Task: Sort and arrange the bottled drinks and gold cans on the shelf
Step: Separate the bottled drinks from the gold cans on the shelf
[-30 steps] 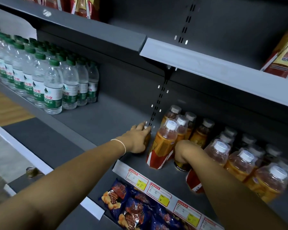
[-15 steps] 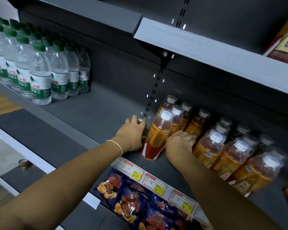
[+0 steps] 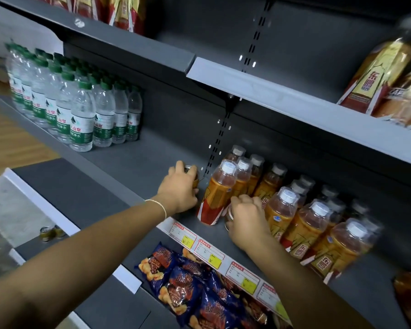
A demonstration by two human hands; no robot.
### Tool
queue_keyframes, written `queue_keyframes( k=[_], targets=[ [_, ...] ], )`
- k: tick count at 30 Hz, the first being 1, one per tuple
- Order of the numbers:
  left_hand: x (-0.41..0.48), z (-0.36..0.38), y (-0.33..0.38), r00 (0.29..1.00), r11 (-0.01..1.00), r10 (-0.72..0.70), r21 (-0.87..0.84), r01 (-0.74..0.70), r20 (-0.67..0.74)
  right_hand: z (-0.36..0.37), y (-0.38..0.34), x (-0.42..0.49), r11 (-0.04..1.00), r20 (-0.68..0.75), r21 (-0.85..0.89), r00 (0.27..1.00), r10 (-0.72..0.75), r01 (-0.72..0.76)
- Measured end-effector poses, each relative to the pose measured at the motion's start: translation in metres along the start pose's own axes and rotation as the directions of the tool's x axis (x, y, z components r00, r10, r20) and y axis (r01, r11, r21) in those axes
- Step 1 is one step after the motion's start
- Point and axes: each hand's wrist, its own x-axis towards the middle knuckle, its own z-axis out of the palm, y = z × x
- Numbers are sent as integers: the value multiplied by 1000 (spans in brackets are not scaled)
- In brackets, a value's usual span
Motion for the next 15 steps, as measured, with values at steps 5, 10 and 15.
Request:
queue_keyframes(
  k=[5, 10, 15],
  targets=[
    [-46, -35, 23, 997, 990, -49, 136, 40, 66, -24, 18, -44, 965, -15, 244, 996, -92, 93],
    [-105, -48, 78, 989, 982, 3, 188, -31, 151, -43, 52, -104, 946, 55, 315, 993, -104, 82],
    [-162, -36, 173, 964, 970, 187, 121, -212, 187, -54, 111, -196, 954, 101, 294, 994, 29, -58]
  ],
)
